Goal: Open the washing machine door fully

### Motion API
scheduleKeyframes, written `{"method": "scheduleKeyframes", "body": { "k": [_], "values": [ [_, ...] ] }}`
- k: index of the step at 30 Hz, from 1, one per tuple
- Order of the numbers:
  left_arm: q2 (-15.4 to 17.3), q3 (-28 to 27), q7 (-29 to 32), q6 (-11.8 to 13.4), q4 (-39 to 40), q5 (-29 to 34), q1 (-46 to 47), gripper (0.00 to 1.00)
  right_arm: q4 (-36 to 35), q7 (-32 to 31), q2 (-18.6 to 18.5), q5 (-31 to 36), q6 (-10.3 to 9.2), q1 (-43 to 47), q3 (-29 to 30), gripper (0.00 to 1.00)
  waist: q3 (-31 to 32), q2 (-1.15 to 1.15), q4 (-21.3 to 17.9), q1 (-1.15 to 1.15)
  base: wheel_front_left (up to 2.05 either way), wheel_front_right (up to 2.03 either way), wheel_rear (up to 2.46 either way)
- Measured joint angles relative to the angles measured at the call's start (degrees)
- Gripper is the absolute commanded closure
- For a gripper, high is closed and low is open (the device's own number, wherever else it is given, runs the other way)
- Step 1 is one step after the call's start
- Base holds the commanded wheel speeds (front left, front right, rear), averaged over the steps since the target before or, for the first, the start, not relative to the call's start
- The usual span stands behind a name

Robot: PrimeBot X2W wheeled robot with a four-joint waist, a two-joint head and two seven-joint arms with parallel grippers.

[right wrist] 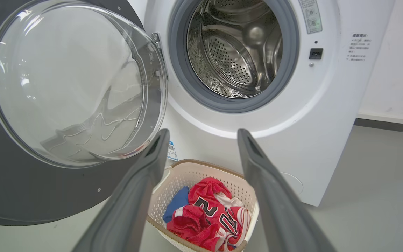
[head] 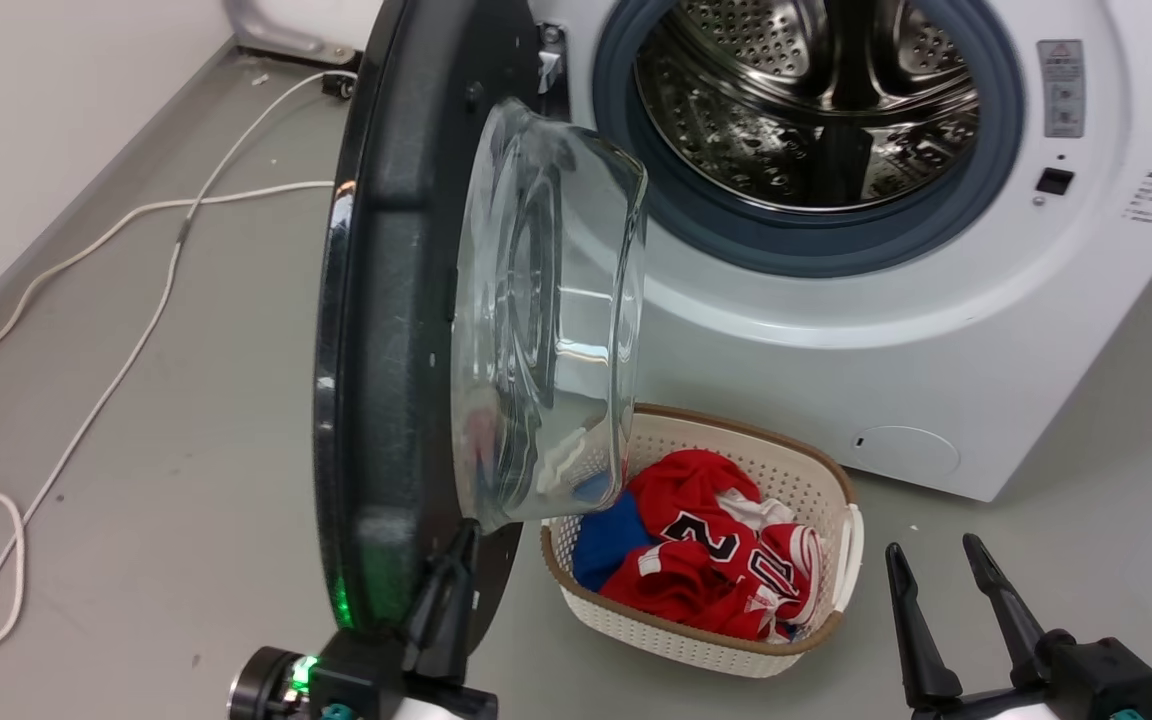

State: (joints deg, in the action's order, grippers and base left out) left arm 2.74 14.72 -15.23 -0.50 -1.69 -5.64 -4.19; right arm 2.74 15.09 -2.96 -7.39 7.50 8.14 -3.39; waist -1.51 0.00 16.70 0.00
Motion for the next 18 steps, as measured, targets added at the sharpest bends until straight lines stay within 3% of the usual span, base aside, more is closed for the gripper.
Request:
{"method": "scheduleKeyframes", "body": {
  "k": [18],
  "values": [
    [0.0, -16.6, 0.0, -0.4, 0.3, -1.2, 4.2, 1.00, -0.5, 0.0, 0.0, 2.6, 0.00, -2.4, 0.4, 0.00, -5.9, 0.00, 6.3, 0.00, 0.00, 0.00, 0.00]
  ]
}}
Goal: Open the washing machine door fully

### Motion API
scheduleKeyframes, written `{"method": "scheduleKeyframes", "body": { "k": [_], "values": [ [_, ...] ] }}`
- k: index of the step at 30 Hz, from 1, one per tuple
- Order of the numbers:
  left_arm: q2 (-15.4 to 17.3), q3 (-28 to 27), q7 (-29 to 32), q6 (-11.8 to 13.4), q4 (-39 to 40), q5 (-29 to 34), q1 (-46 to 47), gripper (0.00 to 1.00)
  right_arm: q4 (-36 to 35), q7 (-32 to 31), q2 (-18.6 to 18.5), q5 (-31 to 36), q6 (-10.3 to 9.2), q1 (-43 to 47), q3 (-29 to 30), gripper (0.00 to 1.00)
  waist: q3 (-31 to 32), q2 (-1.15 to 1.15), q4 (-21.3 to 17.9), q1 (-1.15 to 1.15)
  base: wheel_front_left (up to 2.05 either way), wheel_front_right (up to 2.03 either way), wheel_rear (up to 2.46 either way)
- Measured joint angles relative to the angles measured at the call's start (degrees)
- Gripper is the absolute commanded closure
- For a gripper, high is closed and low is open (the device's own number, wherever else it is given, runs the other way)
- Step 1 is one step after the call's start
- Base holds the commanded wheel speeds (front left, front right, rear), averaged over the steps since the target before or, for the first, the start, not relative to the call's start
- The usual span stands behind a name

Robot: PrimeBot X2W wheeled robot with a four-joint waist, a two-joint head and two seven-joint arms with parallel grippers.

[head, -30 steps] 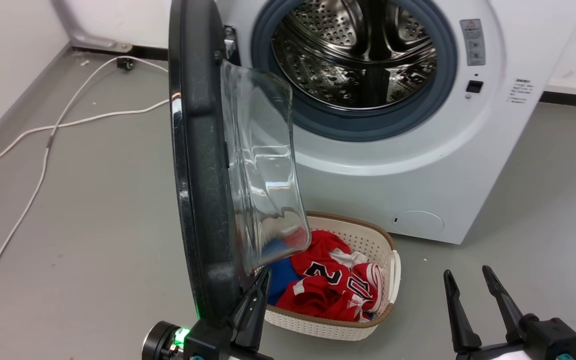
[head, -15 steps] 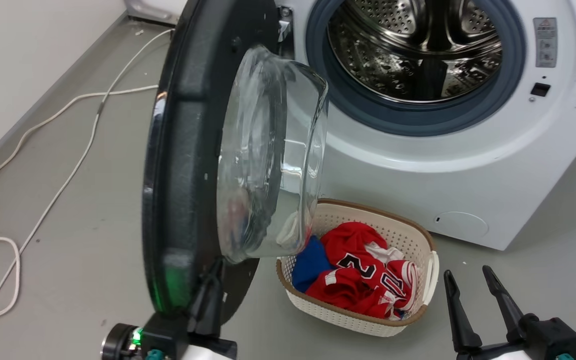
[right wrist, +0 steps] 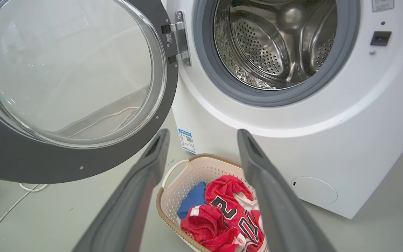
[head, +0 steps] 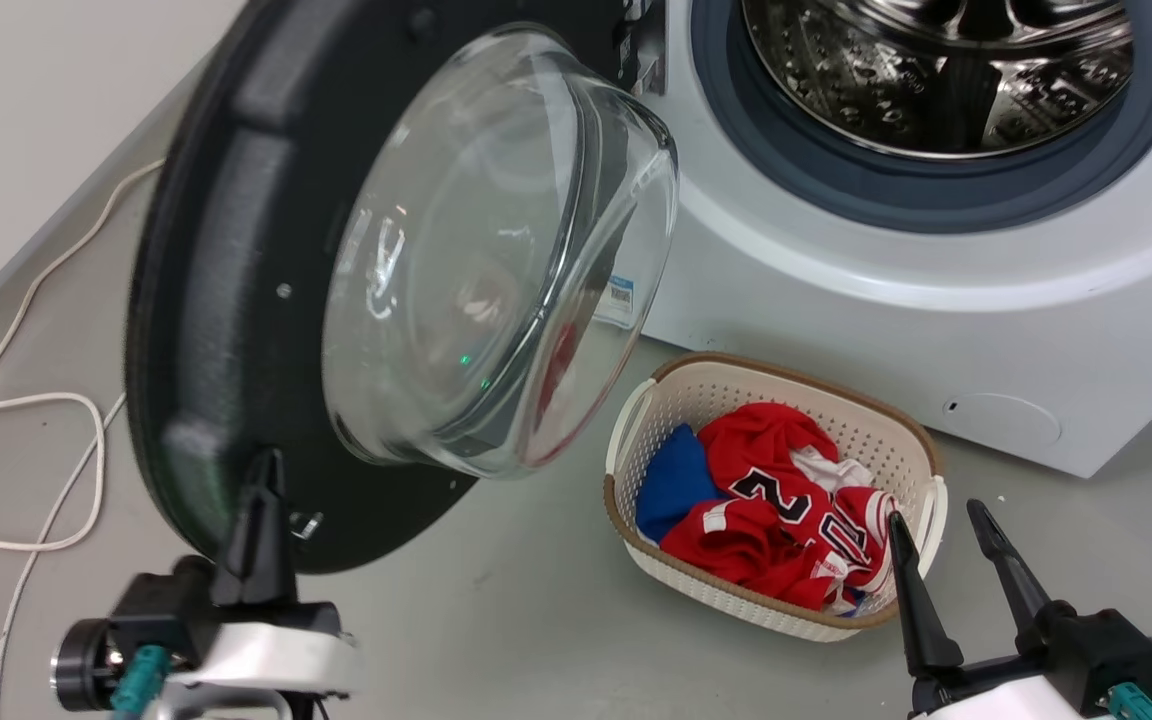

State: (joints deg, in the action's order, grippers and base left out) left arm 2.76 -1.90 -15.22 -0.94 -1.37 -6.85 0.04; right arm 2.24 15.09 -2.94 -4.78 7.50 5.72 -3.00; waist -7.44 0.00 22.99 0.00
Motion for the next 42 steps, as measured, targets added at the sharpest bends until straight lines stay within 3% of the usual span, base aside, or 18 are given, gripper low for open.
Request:
{"method": "scheduleKeyframes", "body": {
  "k": [8, 23, 42],
  "values": [
    [0.0, -8.3, 0.0, -1.3, -3.2, -1.7, 5.5, 1.00, -0.4, 0.0, 0.0, 2.7, 0.00, -2.3, 0.4, 0.00, -4.2, 0.00, 0.2, 0.00, 0.00, 0.00, 0.00],
    [2.1, -22.6, 0.0, -4.6, -13.2, -4.1, 18.0, 1.00, -1.7, 0.0, -0.4, 5.4, 0.00, -5.9, 1.6, 0.00, -12.6, 0.00, -2.9, 0.00, 0.00, 0.00, 0.00],
    [9.8, -31.4, 0.0, -6.1, -25.4, -2.3, 29.7, 1.00, -2.5, 0.0, -1.7, 6.2, 0.01, -9.0, 2.7, 0.00, -18.8, 0.00, -5.4, 0.00, 0.00, 0.00, 0.00]
  ]
}}
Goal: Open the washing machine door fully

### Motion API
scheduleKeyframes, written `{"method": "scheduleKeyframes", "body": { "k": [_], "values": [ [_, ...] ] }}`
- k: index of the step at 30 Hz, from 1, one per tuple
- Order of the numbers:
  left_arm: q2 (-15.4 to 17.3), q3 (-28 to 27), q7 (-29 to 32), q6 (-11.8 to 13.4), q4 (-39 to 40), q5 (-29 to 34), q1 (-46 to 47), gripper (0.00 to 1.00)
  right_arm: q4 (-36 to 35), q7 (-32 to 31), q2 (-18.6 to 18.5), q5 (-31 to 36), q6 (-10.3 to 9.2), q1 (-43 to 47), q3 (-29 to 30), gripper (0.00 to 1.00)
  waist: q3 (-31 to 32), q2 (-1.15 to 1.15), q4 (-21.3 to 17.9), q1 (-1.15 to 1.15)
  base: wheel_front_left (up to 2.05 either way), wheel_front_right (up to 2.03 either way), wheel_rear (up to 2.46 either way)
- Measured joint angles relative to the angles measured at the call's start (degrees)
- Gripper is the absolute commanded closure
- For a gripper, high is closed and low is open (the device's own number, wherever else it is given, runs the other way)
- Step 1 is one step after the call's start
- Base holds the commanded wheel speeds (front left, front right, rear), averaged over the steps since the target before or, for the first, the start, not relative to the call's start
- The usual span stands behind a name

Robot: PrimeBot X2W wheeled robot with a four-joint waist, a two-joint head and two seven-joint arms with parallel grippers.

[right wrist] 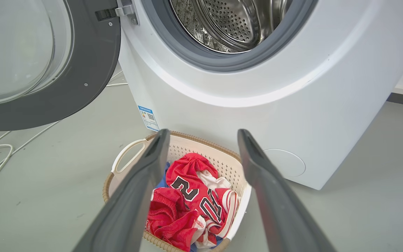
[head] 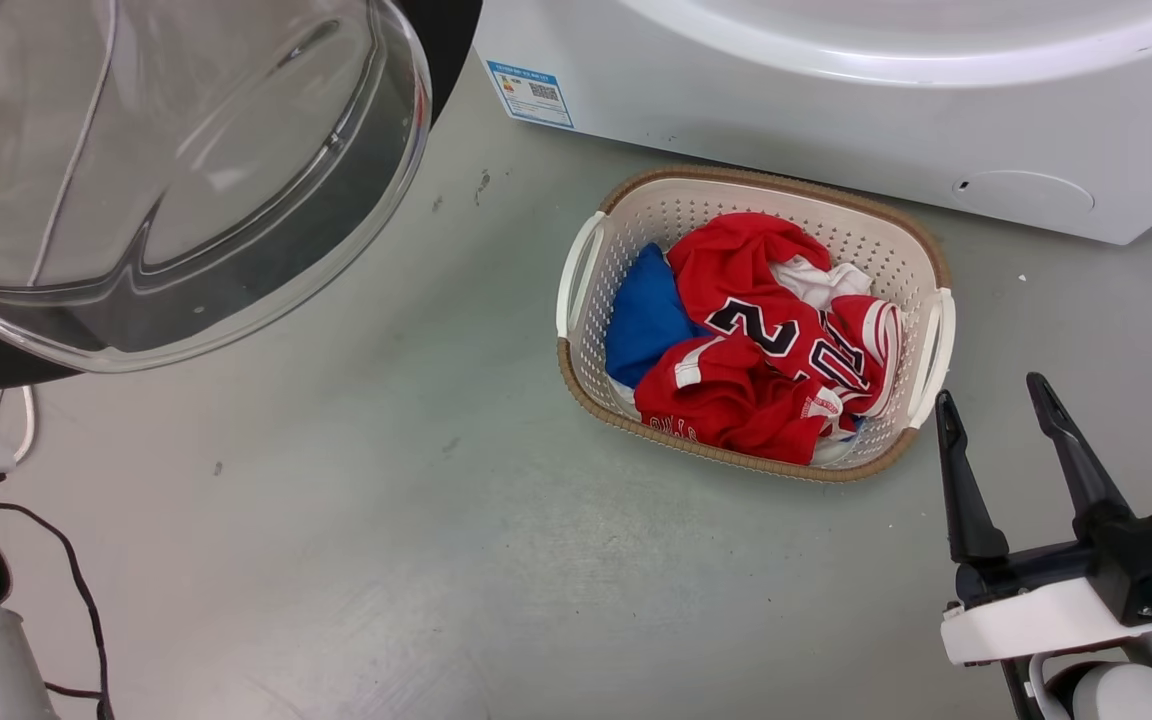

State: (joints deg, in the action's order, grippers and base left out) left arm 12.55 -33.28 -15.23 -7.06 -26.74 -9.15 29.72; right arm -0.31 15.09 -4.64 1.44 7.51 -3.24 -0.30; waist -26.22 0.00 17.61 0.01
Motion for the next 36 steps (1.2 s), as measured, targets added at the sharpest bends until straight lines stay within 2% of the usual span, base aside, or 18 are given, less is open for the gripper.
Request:
{"method": "scheduleKeyframes", "body": {
  "k": [12, 18, 22, 28, 36],
  "values": [
    [0.7, -2.1, 0.0, -0.3, -3.5, 1.4, 1.3, 1.00, 0.1, 0.0, -0.1, 0.1, 0.00, -0.3, 0.1, 0.00, -0.3, 0.00, -0.5, 0.00, 0.00, 0.00, 0.00],
    [0.7, -2.7, 0.0, -0.3, -4.2, 1.9, 0.5, 1.00, 0.7, 0.0, 0.6, -0.2, -0.01, -0.2, -0.3, 0.00, 2.0, 0.00, -1.0, 0.00, 0.00, 0.00, 0.00],
    [-0.4, -3.1, 0.0, -0.3, -3.0, 2.0, -2.3, 1.00, 1.2, 0.0, 1.1, -0.9, 0.00, 0.4, -0.2, 0.00, 5.0, 0.00, -1.5, 0.00, 0.00, 0.00, 0.00],
    [-2.5, -2.6, 0.0, -0.3, 3.7, 2.7, -8.1, 1.00, 1.5, 0.0, 1.6, -2.0, -0.01, 2.2, -0.2, 0.00, 10.5, 0.00, -2.3, -0.01, 0.00, 0.00, 0.00],
    [-6.1, 2.2, 0.0, -0.3, 15.2, 4.1, -16.7, 1.00, 1.0, 0.0, 1.6, -3.8, 0.00, 3.9, -0.3, 0.00, 16.3, 0.00, -3.5, -0.01, 0.00, 0.00, 0.00]
  ]
}}
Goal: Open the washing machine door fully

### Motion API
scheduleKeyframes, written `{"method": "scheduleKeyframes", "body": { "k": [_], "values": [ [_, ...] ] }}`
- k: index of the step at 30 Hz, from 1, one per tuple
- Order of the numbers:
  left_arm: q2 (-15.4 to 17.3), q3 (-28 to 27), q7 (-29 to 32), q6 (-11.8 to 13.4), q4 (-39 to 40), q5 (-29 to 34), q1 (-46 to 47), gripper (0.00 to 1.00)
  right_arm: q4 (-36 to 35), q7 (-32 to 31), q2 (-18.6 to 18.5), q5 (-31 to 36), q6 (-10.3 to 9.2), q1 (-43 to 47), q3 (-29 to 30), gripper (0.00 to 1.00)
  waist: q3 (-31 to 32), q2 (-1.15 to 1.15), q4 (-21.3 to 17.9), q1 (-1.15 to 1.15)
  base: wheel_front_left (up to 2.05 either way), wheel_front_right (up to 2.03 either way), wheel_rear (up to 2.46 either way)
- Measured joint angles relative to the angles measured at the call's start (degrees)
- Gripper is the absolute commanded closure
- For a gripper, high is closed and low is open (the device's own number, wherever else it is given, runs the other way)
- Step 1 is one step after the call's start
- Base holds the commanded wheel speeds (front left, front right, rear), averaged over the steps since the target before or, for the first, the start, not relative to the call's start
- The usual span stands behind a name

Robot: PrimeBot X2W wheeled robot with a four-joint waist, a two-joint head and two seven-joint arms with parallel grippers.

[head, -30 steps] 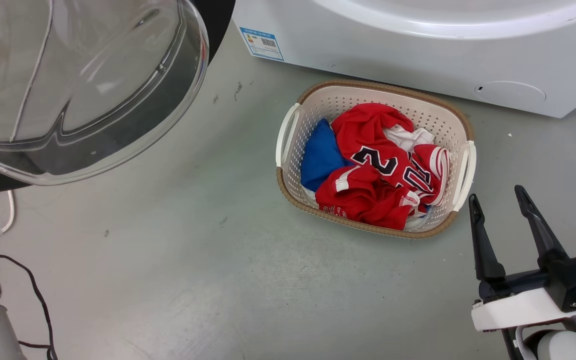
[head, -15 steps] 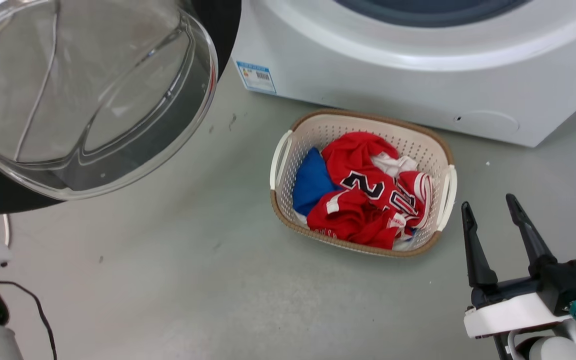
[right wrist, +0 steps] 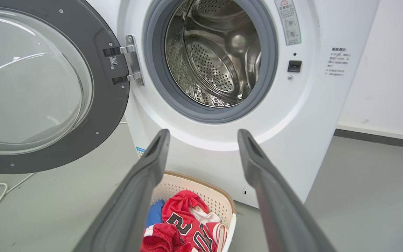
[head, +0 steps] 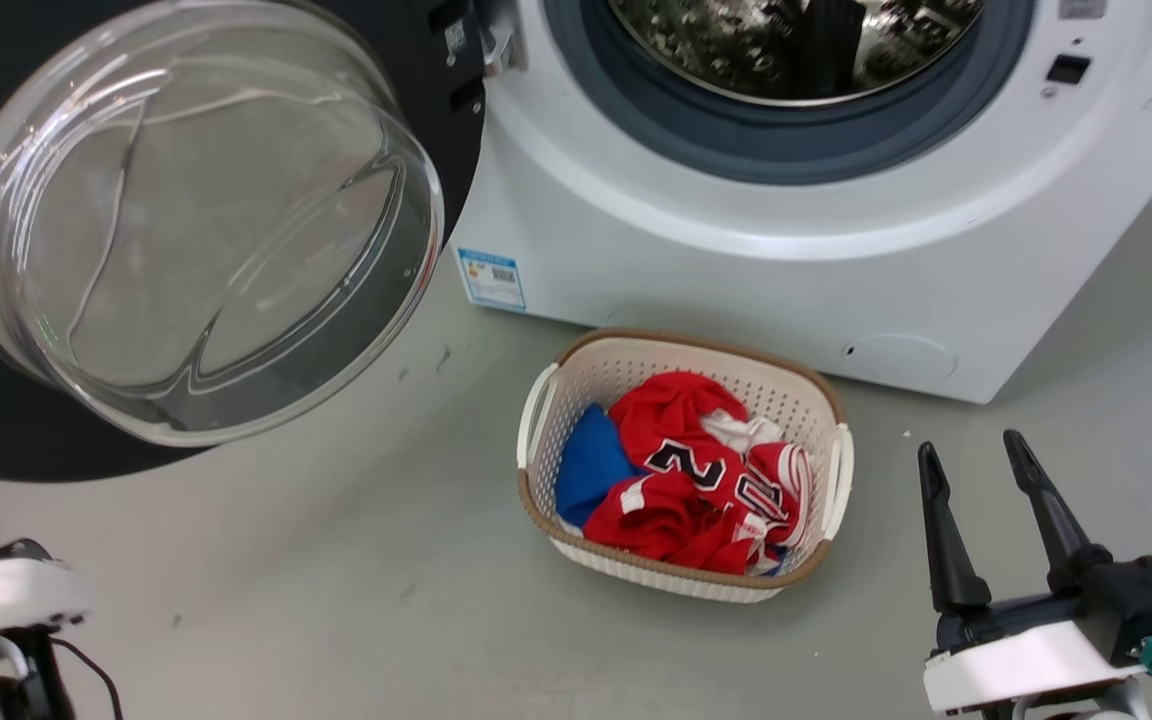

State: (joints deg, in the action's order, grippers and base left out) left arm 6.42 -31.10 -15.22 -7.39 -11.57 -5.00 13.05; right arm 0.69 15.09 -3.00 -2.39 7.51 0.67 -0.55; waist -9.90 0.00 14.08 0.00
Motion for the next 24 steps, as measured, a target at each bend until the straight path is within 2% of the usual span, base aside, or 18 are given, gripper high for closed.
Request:
{"method": "scheduleKeyframes", "body": {
  "k": [4, 11, 19, 24],
  "values": [
    [-2.0, 3.7, 0.0, 0.0, 5.2, 0.8, -4.3, 1.00, -0.3, 0.0, 0.0, -0.4, -0.01, 1.5, 0.0, 0.00, 2.5, 0.00, -1.2, 0.00, 0.00, 0.00, 0.00],
    [-3.1, 10.6, 0.0, 0.0, 11.0, 1.9, -10.5, 1.00, -1.0, 0.0, 0.0, -1.2, -0.01, 3.6, 0.4, 0.00, 6.0, 0.00, -3.7, 0.00, 0.00, 0.00, 0.00],
    [-3.4, 18.0, 0.0, 0.1, 11.7, 1.7, -14.6, 1.00, -1.3, 0.0, 0.0, -2.3, -0.01, 6.0, 0.9, 0.00, 8.8, 0.00, -6.6, -0.01, 0.00, 0.00, 0.00],
    [-3.5, 24.5, 0.0, 1.7, 11.0, -0.1, -17.7, 1.00, -2.1, 0.0, 0.0, -2.7, -0.01, 7.0, 0.4, 0.00, 9.8, 0.00, -9.5, -0.01, 0.00, 0.00, 0.00]
  ]
}}
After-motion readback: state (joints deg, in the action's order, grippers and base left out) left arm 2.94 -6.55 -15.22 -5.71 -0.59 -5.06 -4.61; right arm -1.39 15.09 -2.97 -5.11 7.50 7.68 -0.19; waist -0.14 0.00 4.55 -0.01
